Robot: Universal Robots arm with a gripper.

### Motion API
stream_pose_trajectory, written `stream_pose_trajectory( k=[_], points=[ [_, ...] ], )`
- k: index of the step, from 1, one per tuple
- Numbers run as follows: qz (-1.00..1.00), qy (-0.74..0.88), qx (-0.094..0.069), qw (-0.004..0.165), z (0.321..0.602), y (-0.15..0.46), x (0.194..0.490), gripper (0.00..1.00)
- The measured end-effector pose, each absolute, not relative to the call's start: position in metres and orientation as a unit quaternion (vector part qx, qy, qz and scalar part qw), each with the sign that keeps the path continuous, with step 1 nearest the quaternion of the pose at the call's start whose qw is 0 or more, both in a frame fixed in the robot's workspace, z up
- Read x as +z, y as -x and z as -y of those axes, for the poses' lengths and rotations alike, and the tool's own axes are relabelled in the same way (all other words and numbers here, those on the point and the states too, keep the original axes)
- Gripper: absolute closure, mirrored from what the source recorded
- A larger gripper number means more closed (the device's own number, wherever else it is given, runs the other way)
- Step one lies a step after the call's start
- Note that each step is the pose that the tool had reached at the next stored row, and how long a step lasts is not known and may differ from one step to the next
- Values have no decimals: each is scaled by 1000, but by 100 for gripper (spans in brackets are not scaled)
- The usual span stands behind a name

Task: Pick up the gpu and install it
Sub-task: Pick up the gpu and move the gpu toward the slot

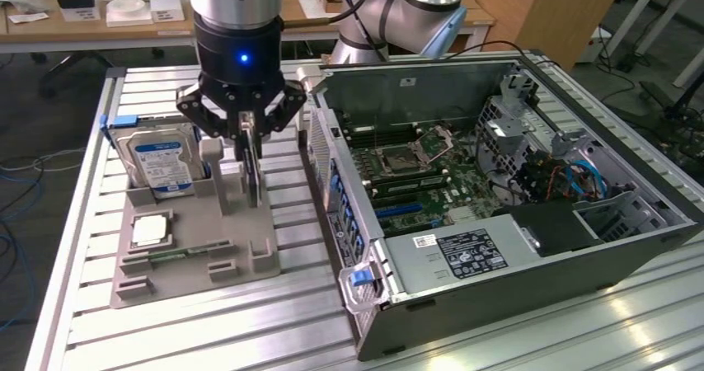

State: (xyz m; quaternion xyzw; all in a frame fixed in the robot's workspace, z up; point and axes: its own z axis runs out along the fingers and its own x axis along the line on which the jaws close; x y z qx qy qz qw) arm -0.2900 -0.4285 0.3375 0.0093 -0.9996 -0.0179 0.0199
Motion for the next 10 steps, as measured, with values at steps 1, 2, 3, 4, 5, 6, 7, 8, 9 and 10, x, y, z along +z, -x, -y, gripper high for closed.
stream_pose_trajectory(
  k=[1, 2, 3, 4, 5, 6, 7, 8, 9, 10],
  points=[
    [1000, -9, -18, 20, 429, 290, 338, 73],
    [1000, -9, -18, 20, 429, 290, 338, 73],
    [1000, -9, -18, 20, 428, 290, 339, 73],
    [1000, -9, -18, 20, 429, 290, 339, 73],
    [1000, -9, -18, 20, 429, 290, 340, 73],
    [1000, -9, -18, 20, 429, 290, 340, 73],
    [1000, -9, -18, 20, 429, 290, 340, 73],
    [1000, -9, -18, 20, 429, 290, 341, 73],
    [1000, -9, -18, 20, 429, 290, 341, 73],
    [1000, -9, -18, 20, 429, 290, 341, 73]
  ],
)
